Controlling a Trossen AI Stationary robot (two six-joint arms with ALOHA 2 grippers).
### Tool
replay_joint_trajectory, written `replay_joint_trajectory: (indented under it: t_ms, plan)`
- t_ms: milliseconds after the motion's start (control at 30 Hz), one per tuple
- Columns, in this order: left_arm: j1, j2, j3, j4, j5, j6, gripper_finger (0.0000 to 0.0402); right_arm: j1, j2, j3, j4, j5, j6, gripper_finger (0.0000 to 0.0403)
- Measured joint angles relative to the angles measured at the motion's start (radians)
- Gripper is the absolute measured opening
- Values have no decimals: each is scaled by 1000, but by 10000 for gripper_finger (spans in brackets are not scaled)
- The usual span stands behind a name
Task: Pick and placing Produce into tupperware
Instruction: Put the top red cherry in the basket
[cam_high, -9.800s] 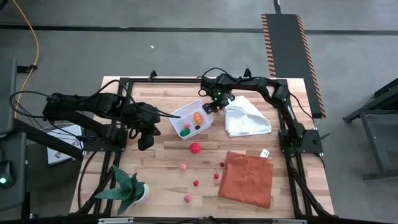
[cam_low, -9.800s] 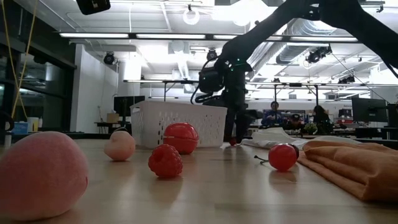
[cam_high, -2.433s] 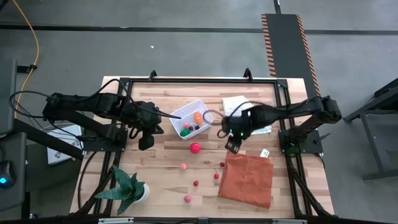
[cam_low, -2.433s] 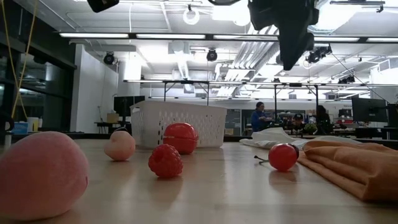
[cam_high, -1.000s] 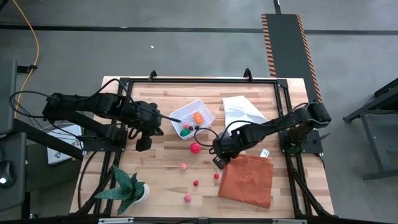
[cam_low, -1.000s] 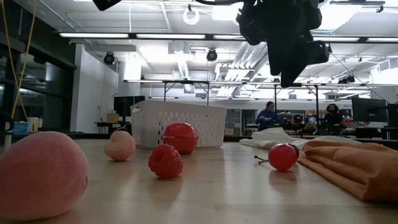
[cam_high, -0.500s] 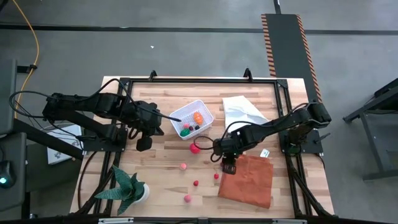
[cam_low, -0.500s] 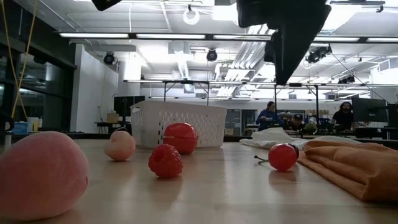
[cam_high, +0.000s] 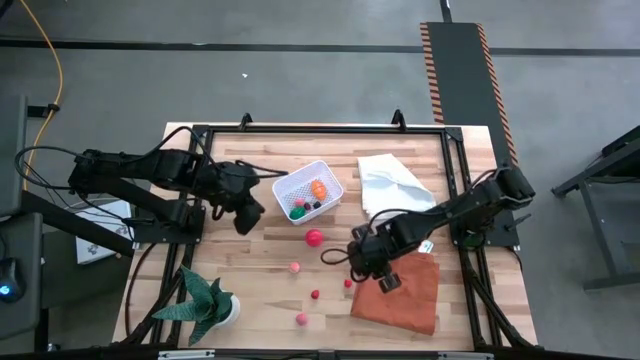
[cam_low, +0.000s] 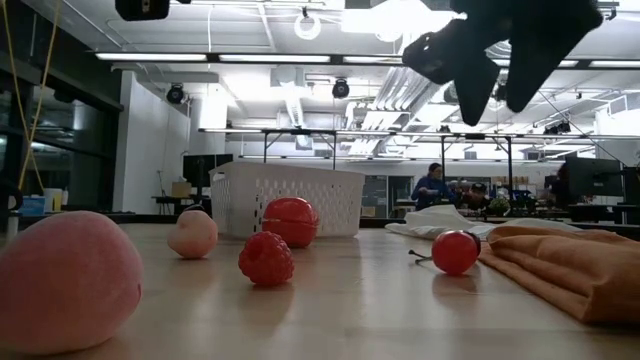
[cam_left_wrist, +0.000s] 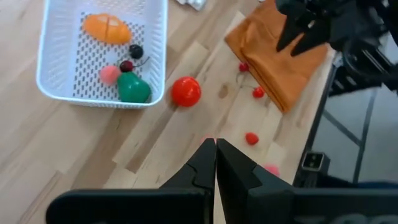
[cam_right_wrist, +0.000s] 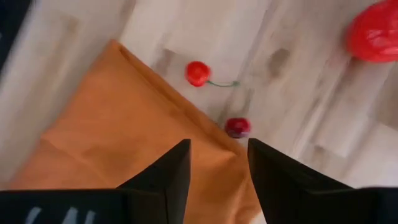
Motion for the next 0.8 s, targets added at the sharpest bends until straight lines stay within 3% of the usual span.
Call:
replay_joint_trajectory:
  t_ms: [267,467,800]
  plan:
    - [0,45,-1,-5,-14,-25,3,5,142,115,-137,78,-50,151]
    - [0,89,0,-16,6,-25,3,5,217,175,-137,84,-107,151]
    - [0,153,0,-48,47,3,3,-4,222,90,-74,61,-120,151]
